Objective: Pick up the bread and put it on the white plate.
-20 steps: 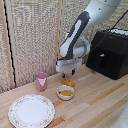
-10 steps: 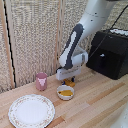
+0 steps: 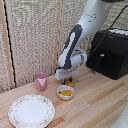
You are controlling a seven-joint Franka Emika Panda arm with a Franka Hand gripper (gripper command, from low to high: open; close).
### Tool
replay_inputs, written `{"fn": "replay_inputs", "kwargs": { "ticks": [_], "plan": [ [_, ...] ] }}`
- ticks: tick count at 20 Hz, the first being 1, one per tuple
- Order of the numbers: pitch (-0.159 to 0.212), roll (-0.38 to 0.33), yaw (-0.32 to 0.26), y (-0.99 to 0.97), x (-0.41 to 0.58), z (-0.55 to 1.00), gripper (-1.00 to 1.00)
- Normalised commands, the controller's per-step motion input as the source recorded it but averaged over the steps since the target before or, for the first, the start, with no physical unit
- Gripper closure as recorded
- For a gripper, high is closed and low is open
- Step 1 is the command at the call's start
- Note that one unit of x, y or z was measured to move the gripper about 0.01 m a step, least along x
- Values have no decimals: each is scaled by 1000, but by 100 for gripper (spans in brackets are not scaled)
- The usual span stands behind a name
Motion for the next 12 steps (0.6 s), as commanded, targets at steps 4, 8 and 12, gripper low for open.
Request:
{"fn": "replay_inputs", "kwargs": {
  "ticks": [4, 8, 12],
  "plan": [
    [32, 30, -99, -18, -83, 1000, 100],
    [40, 27, -43, 76, -9, 1000, 100],
    [33, 33, -17, 454, -20, 924, 100]
  ]
}}
